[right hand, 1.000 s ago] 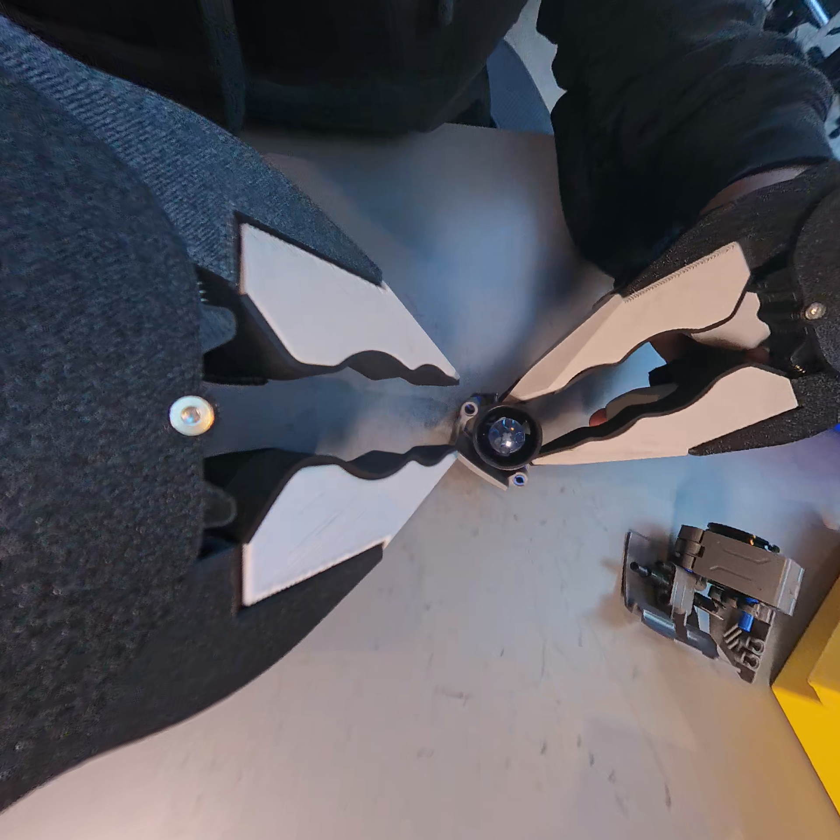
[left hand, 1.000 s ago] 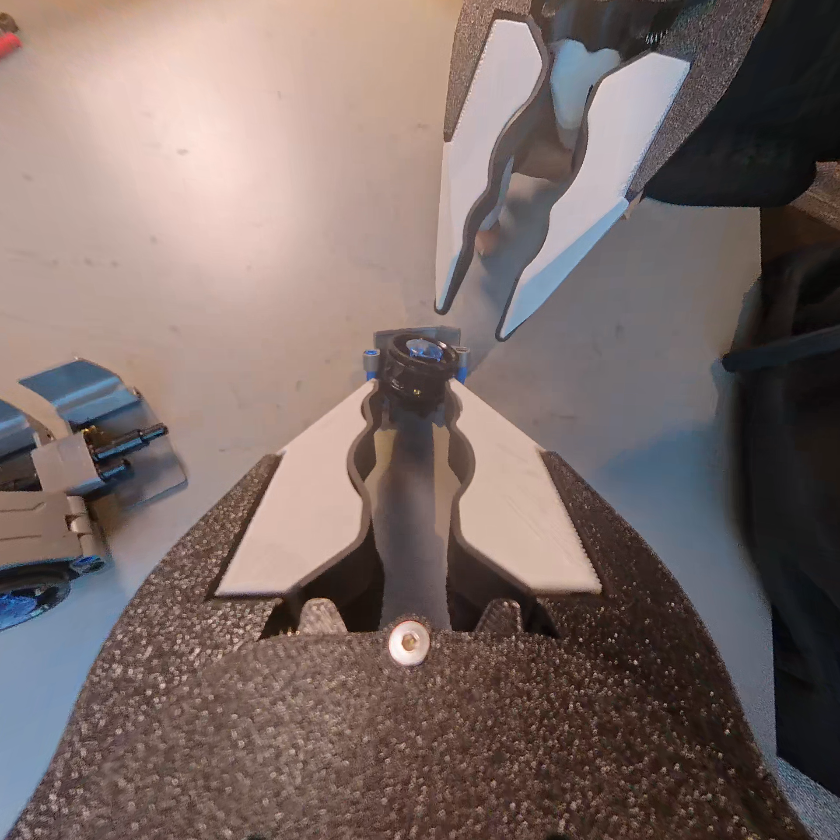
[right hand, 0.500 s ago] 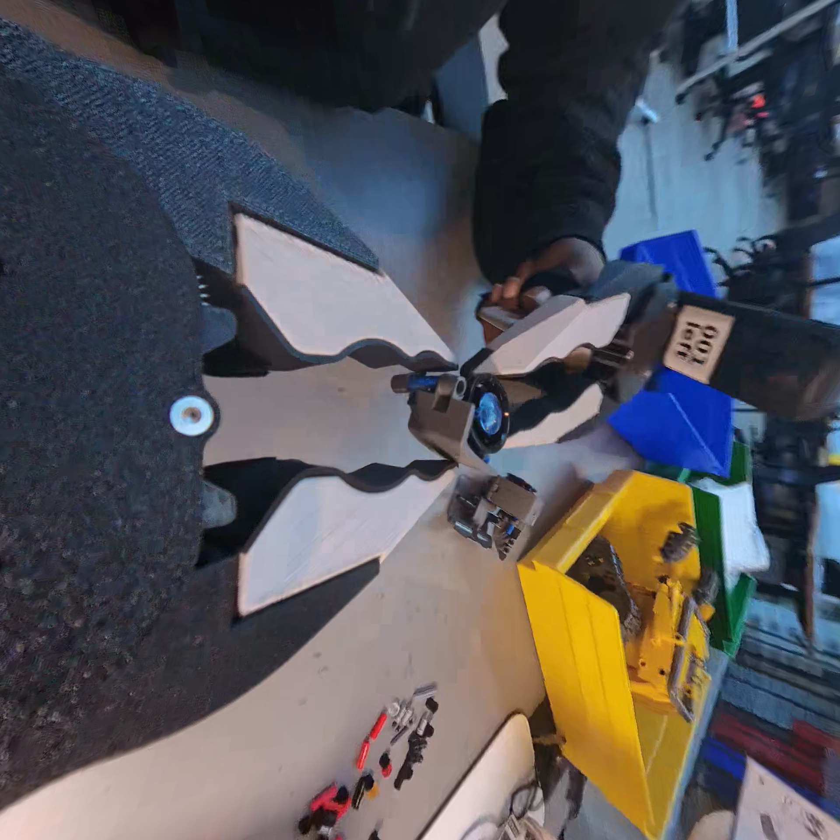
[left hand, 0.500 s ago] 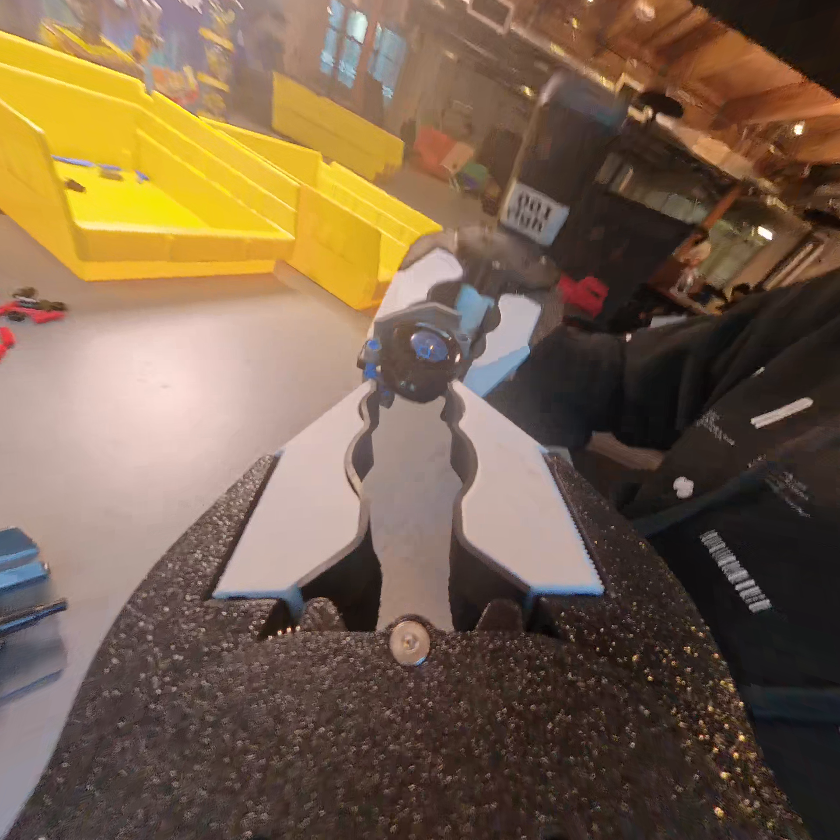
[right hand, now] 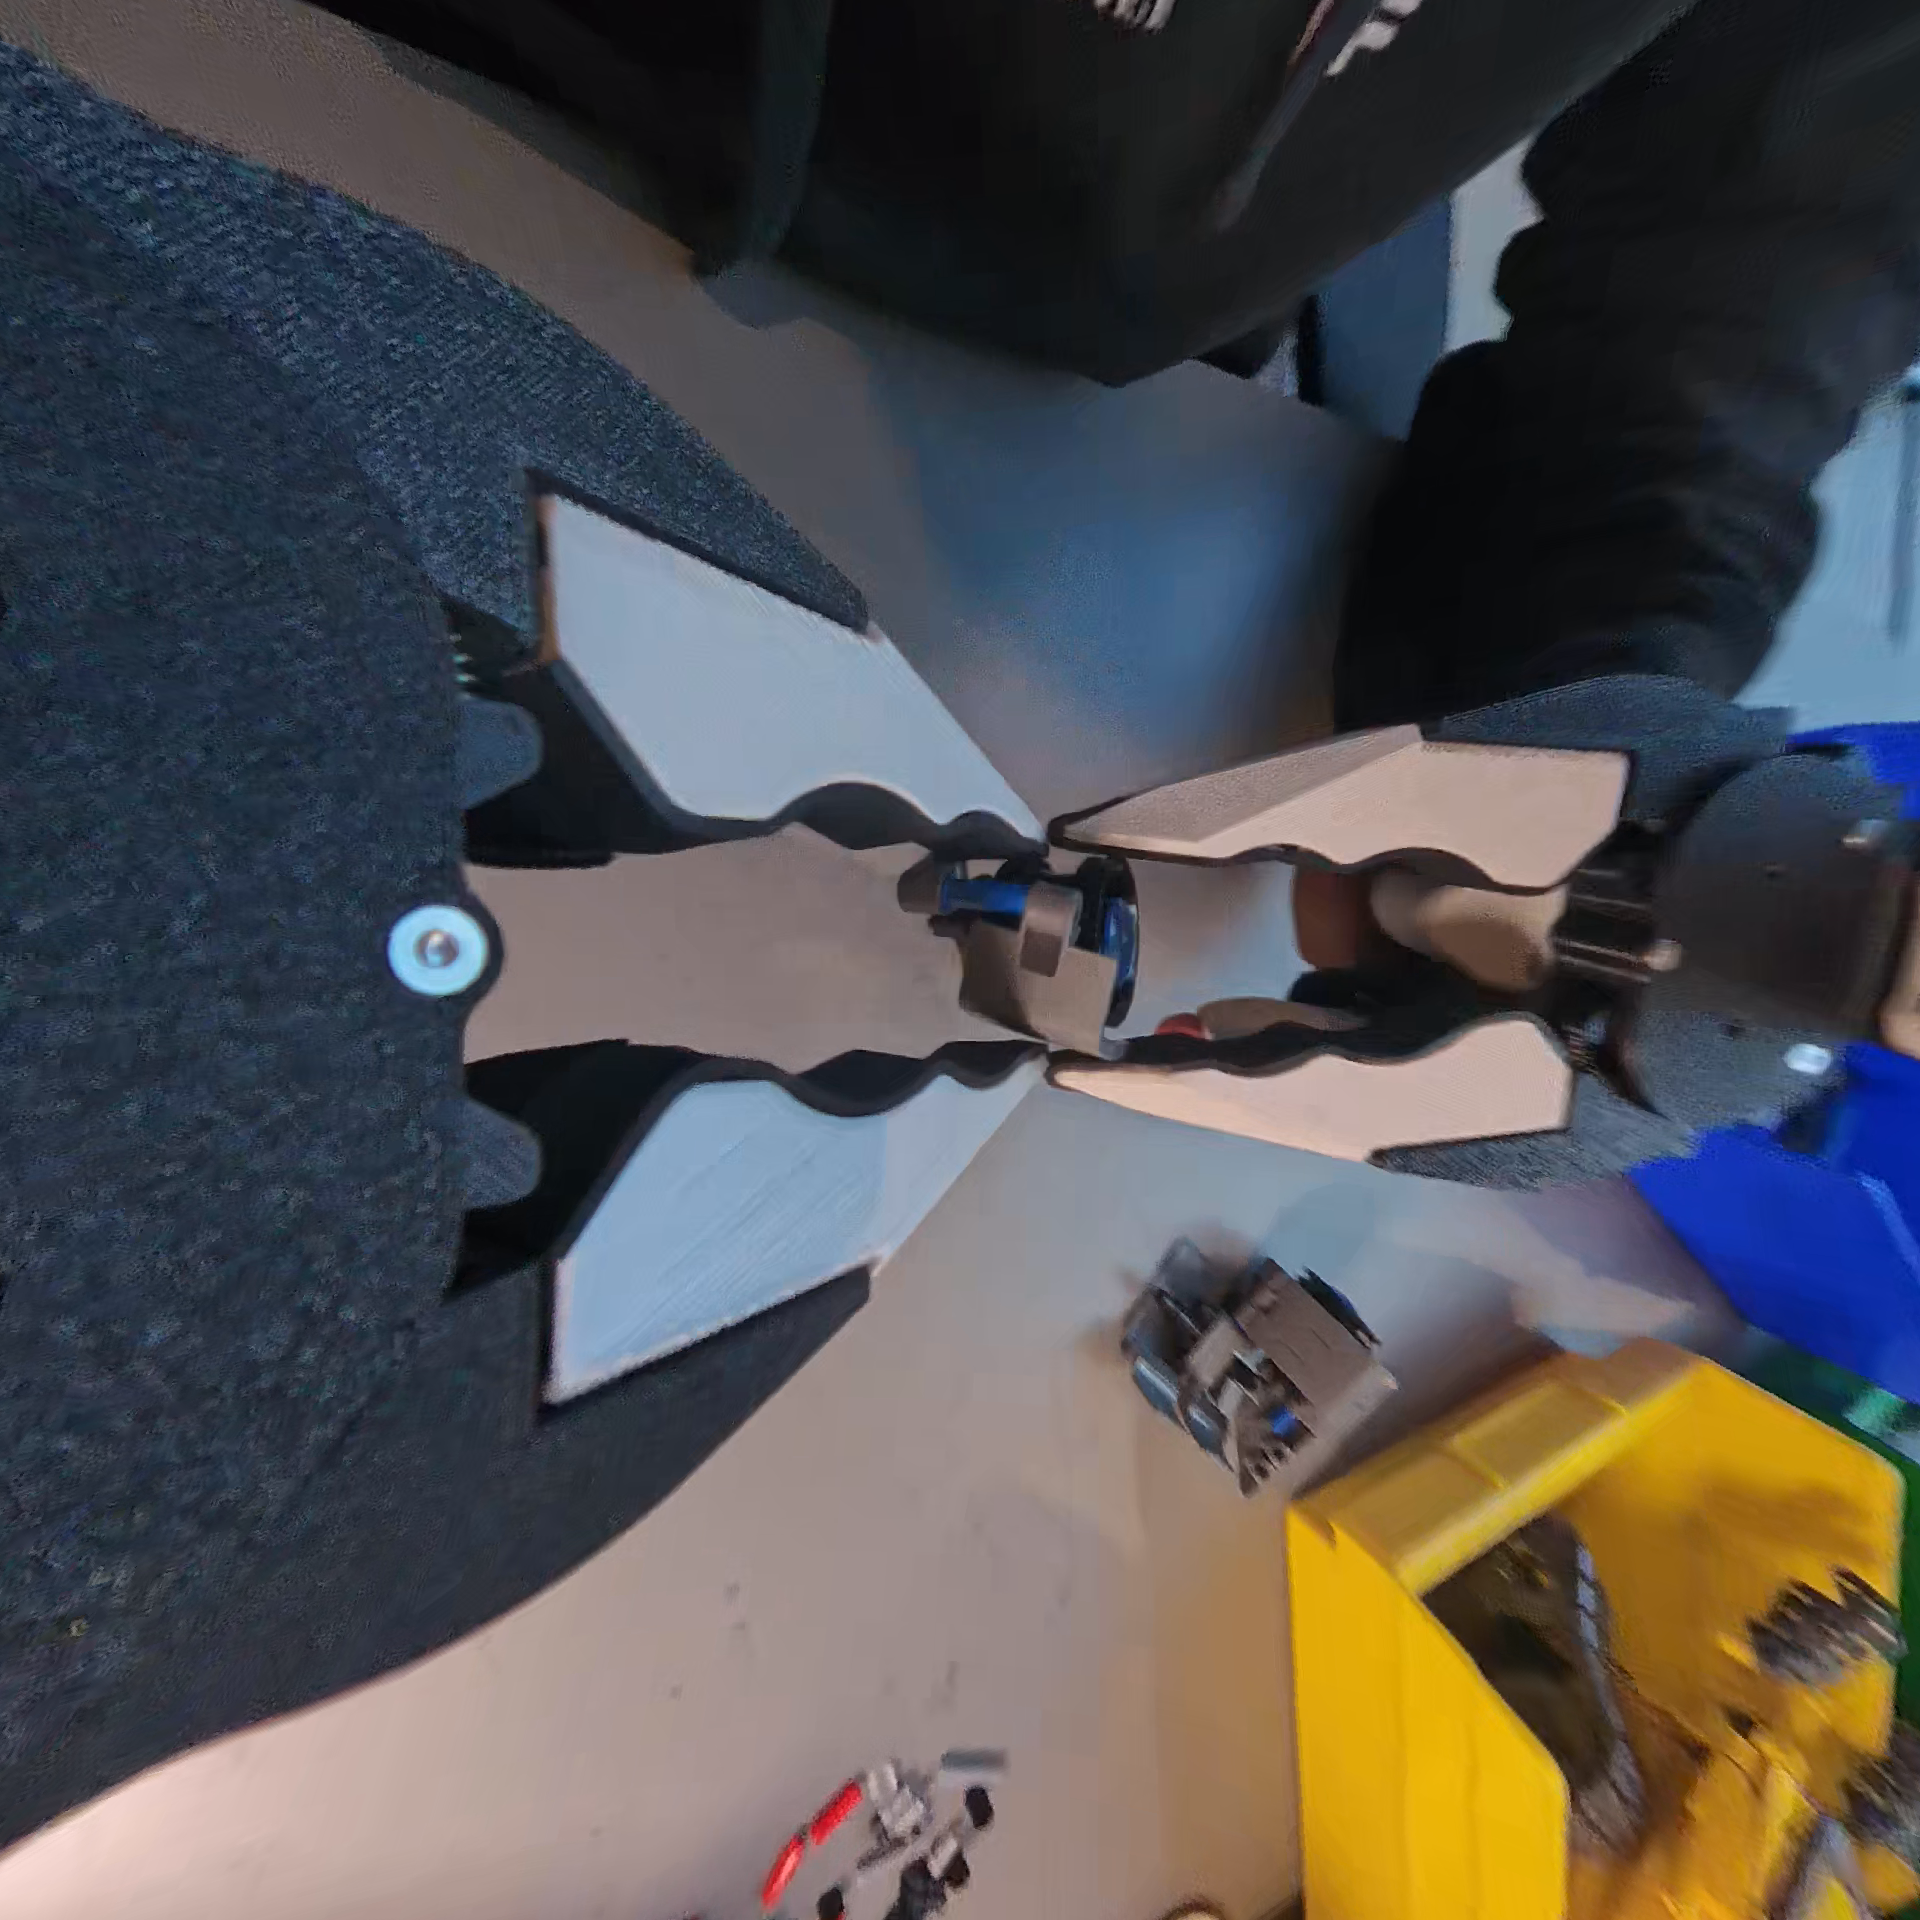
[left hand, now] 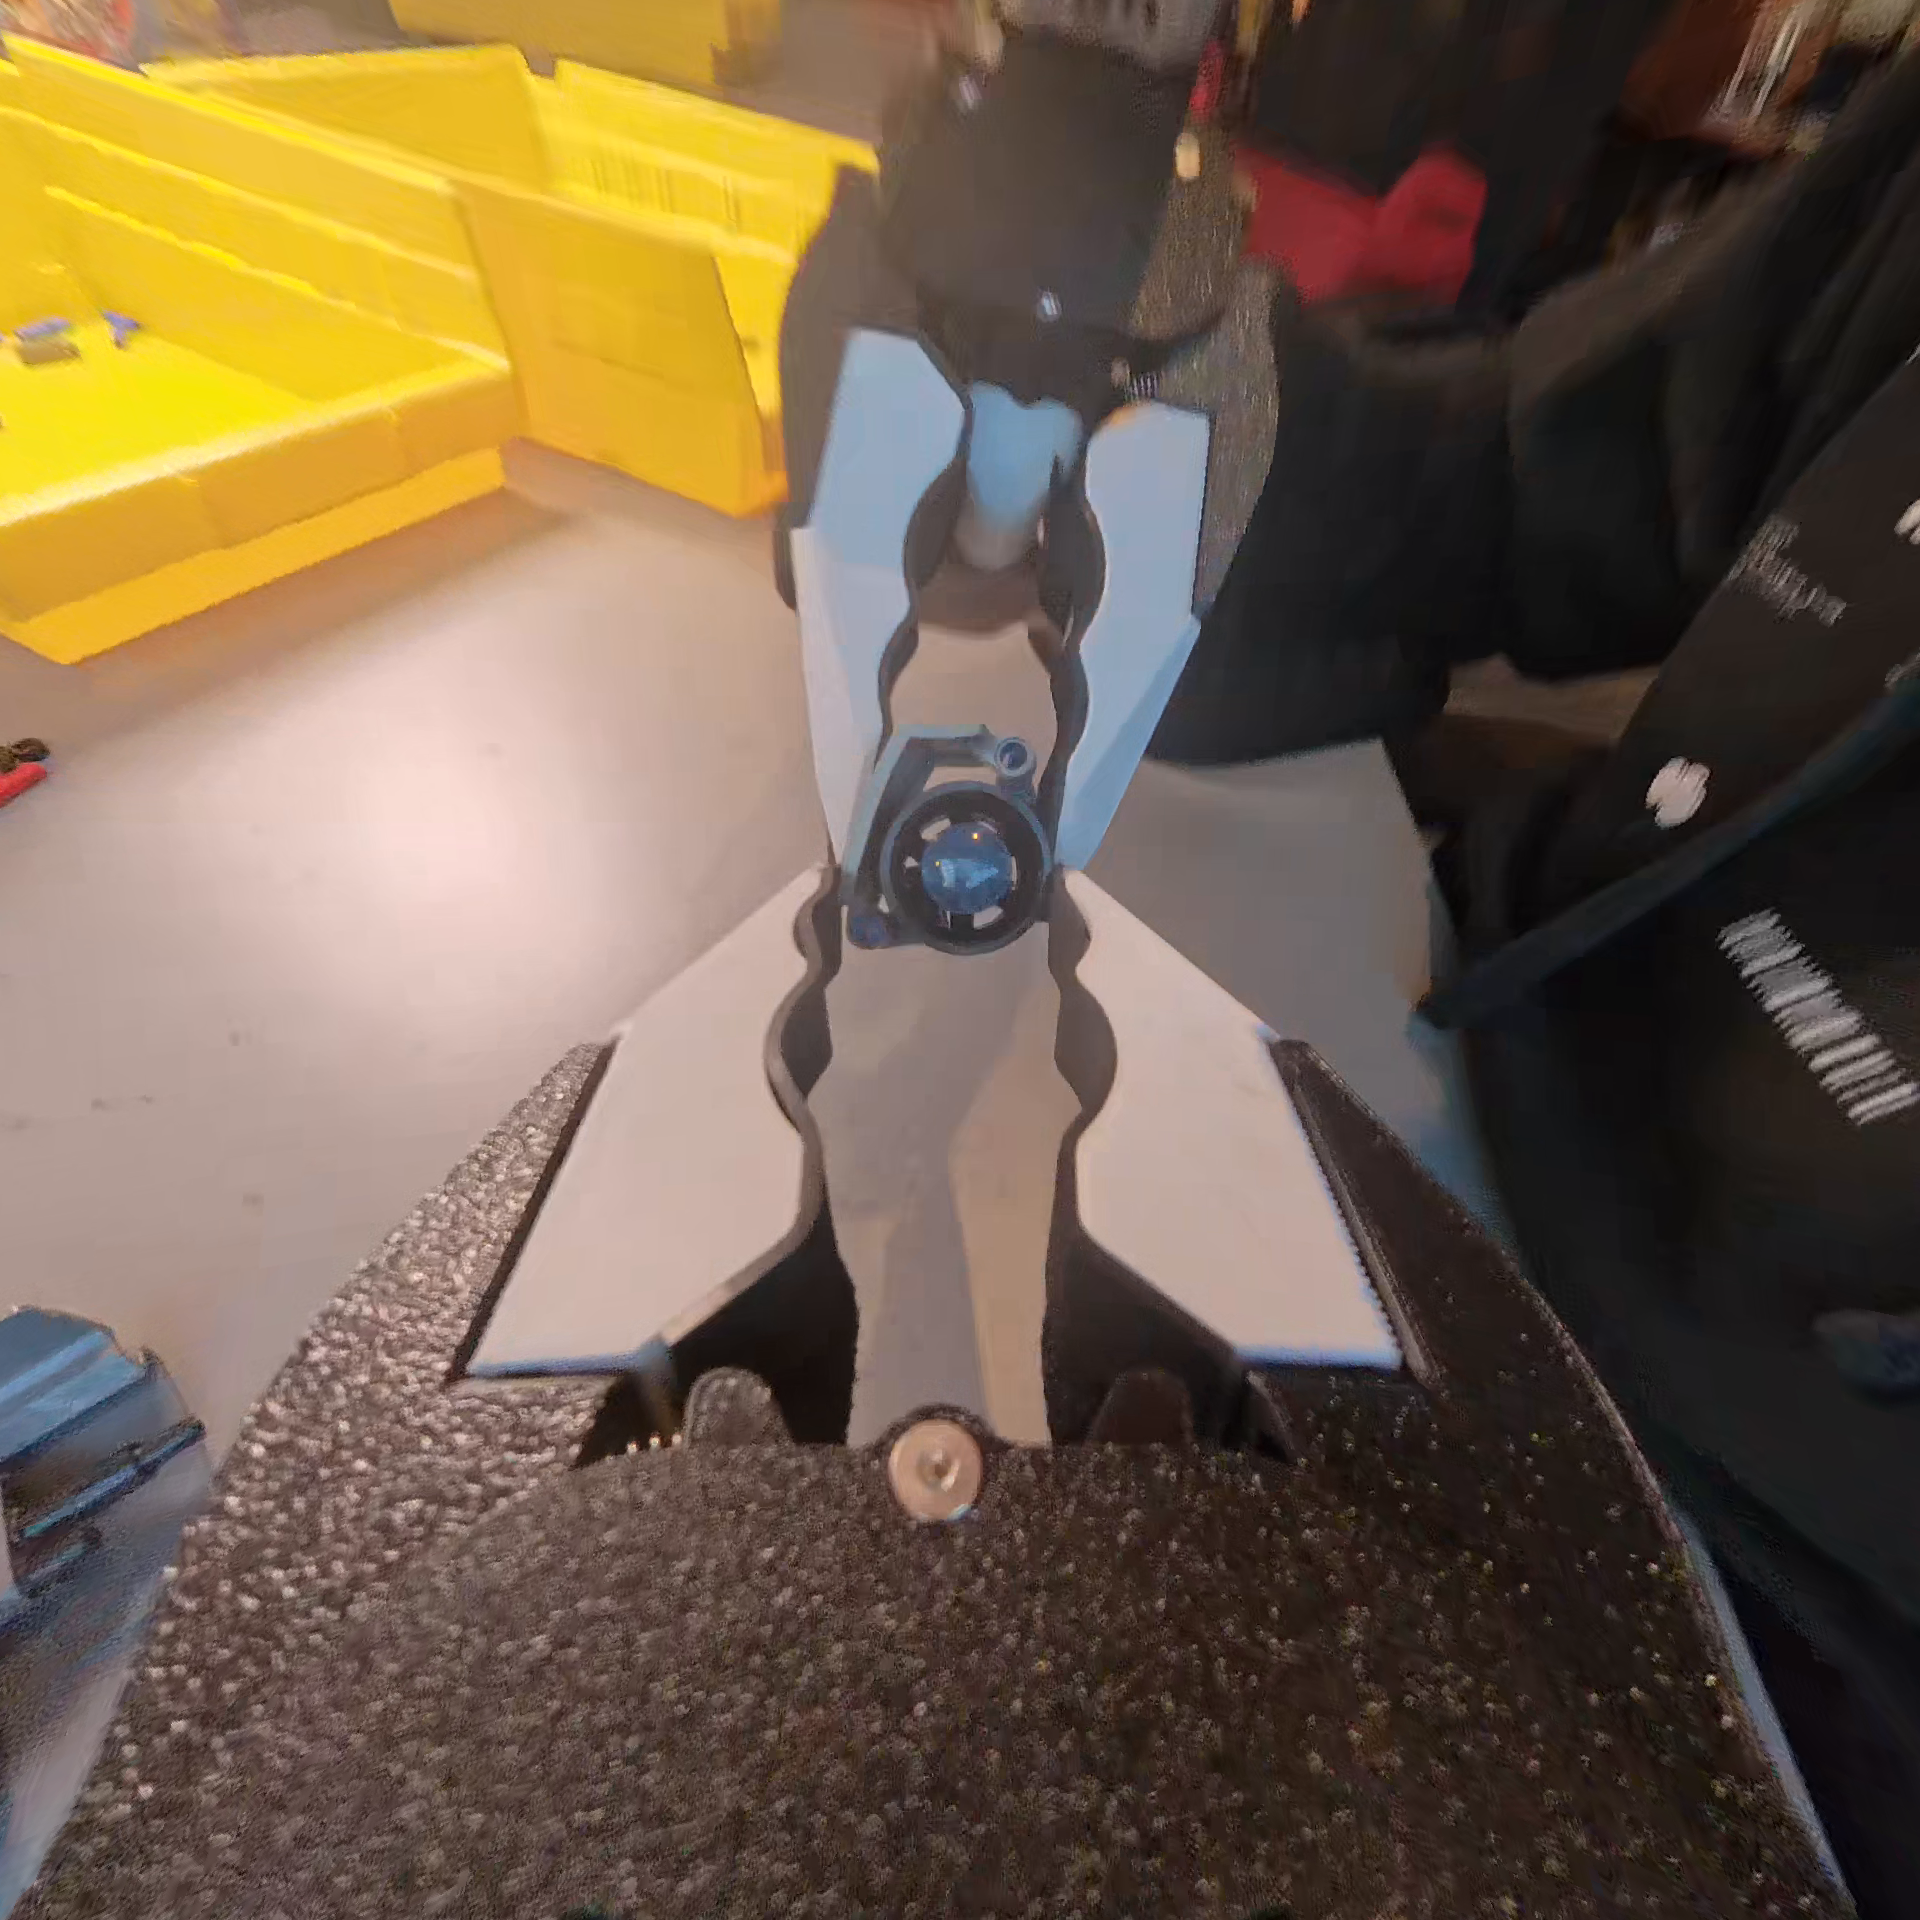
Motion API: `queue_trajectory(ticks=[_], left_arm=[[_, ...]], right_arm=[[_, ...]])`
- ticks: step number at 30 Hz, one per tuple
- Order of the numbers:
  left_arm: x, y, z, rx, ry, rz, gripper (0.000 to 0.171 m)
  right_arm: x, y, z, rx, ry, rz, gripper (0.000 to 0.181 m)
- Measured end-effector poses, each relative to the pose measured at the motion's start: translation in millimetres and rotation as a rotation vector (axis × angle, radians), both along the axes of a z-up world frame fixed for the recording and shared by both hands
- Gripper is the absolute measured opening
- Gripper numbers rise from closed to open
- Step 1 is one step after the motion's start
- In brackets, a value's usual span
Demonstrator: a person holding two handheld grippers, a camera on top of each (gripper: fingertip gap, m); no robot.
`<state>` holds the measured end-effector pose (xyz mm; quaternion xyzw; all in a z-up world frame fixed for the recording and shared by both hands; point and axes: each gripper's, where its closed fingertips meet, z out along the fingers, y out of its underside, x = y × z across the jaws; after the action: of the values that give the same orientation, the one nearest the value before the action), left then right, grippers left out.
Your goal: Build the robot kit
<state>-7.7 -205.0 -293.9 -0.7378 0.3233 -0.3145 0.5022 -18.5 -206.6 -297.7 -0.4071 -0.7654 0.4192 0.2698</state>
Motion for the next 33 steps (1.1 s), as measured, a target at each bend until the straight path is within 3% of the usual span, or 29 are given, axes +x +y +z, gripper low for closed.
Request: queue_trajectory(ticks=[3, 7, 16, 20, 26, 30, 33], left_arm=[[-7, 7, 28, 0.042, -0.208, 0.042, 0.038], [-22, 12, 49, 0.128, -0.316, 0.111, 0.038], [-26, 5, 74, 0.341, -0.332, 0.173, 0.038], [-24, 6, 72, 0.374, -0.28, 0.199, 0.038], [-27, -1, 68, 0.293, -0.238, 0.11, 0.046], [-21, -4, 47, 0.203, -0.141, 0.049, 0.048], [-16, -2, 33, 0.156, -0.097, 0.045, 0.029]], right_arm=[[-5, 7, 31, -0.106, 0.173, -0.048, 0.035], [-6, 18, 59, -0.217, 0.307, -0.111, 0.035], [-7, 9, 92, -0.5, 0.46, -0.107, 0.01], [-6, 9, 93, -0.543, 0.454, -0.103, 0.009], [1, 6, 77, -0.365, 0.325, -0.031, 0.008], [-2, 3, 55, -0.292, 0.242, -0.028, 0.008], [-3, -2, 43, -0.265, 0.213, -0.009, 0.007]])
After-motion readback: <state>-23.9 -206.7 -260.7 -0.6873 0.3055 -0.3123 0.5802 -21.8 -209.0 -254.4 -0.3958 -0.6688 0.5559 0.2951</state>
